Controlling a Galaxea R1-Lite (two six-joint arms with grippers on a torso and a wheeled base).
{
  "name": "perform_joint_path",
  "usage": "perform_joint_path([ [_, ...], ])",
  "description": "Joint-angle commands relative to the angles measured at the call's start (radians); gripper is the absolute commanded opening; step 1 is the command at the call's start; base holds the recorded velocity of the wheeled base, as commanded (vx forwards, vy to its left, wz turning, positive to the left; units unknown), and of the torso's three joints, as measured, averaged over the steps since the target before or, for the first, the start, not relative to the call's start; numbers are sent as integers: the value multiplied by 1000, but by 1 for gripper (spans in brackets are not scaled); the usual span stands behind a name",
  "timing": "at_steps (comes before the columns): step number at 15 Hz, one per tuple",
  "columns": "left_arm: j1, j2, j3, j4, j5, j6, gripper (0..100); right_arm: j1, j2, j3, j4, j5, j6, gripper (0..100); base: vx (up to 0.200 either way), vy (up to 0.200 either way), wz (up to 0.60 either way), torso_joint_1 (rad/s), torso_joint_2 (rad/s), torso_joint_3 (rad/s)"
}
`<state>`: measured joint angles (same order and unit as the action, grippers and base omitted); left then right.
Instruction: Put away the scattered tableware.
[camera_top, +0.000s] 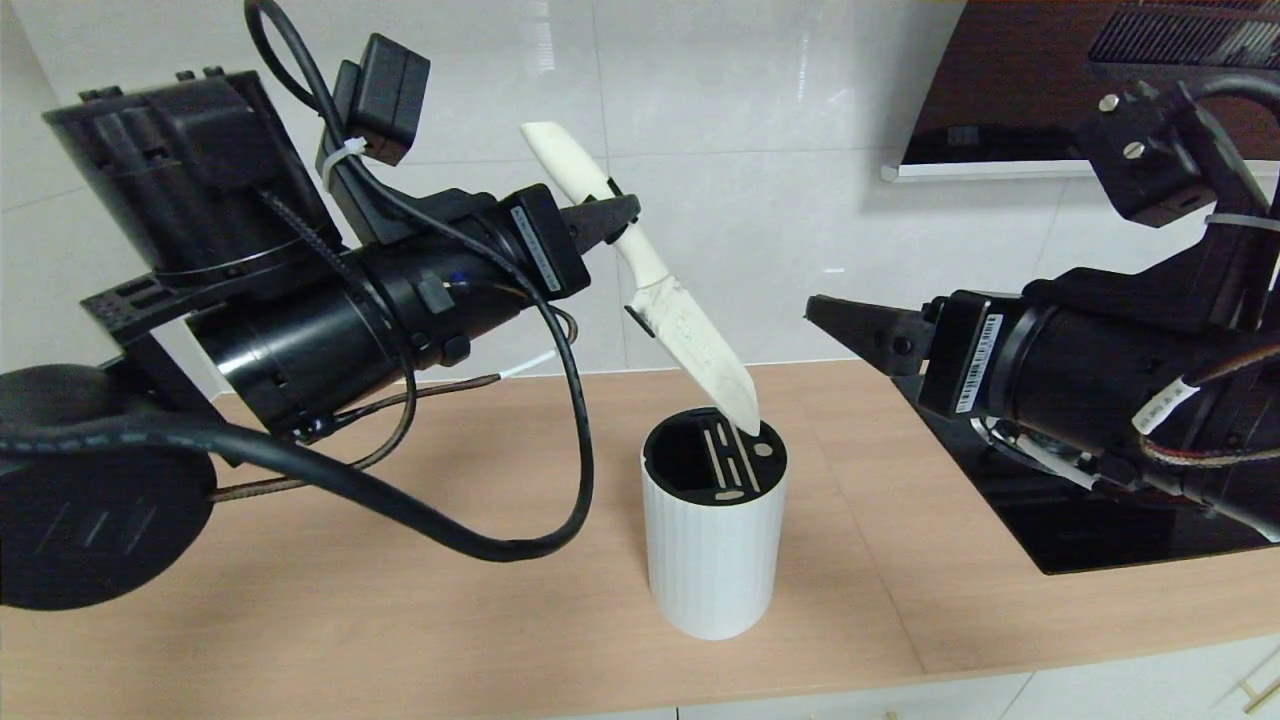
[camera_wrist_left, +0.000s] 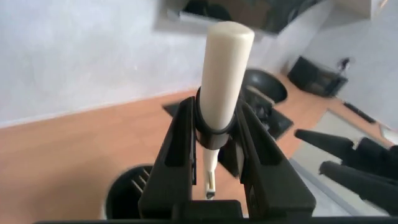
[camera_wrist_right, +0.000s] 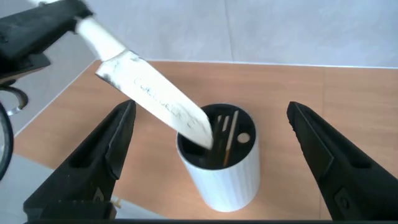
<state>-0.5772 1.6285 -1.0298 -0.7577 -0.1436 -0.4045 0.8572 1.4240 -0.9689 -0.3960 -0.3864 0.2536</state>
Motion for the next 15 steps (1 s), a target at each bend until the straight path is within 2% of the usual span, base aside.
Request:
perform_joint_path([
  [1, 2, 8, 11, -14, -1, 9, 0, -1, 3, 1, -1, 1, 1, 100, 0, 0, 0, 0, 0, 0],
  [3, 2, 28, 34, -23, 1, 110, 0, -3, 12, 4, -1, 1, 1, 100, 0, 0, 0, 0, 0, 0],
  [4, 2, 31, 37, -23, 1, 125, 0, -3, 12, 4, -3, 1, 1, 100, 0, 0, 0, 0, 0, 0],
  [5, 2, 34, 63, -23, 13, 204, 0, -3, 15, 6, -3, 1, 1, 100, 0, 0, 0, 0, 0, 0],
  [6, 2, 34, 73, -23, 26, 236, 0, -3, 21, 6, -3, 1, 1, 100, 0, 0, 0, 0, 0, 0],
  [8, 2, 30, 82, -23, 41, 260, 0, -4, 27, 6, -3, 1, 1, 100, 0, 0, 0, 0, 0, 0],
  [13, 2, 42, 96, -23, 39, 266, 0, -10, 36, 6, -4, 1, 1, 100, 0, 0, 0, 0, 0, 0],
  [15, 2, 54, 116, -23, 41, 312, 0, -10, 41, 6, -4, 1, 1, 100, 0, 0, 0, 0, 0, 0],
])
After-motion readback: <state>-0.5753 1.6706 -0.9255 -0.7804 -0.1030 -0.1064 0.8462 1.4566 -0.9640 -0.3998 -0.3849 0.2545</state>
